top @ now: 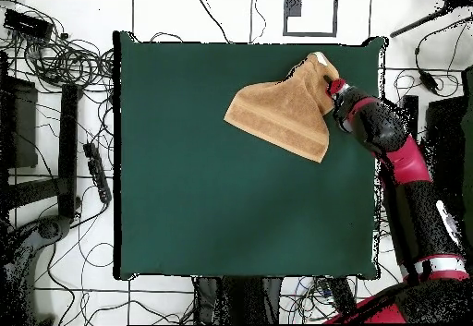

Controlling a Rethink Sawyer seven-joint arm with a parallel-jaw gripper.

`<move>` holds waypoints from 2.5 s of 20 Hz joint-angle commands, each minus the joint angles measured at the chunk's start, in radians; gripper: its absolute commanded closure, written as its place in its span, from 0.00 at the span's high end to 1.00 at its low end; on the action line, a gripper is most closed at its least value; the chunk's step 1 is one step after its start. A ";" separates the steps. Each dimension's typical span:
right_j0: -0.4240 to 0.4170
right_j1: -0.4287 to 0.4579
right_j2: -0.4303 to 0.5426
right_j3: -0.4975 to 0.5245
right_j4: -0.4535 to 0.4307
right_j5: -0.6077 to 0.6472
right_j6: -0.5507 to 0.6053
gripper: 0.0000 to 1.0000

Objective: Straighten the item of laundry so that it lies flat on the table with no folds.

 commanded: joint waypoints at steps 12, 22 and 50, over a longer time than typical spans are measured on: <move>0.061 0.057 0.049 0.075 0.029 0.221 -0.039 1.00; 0.055 0.059 0.056 0.076 0.029 0.214 -0.036 0.00; -0.068 0.422 0.206 -0.712 -0.052 1.011 -0.697 0.00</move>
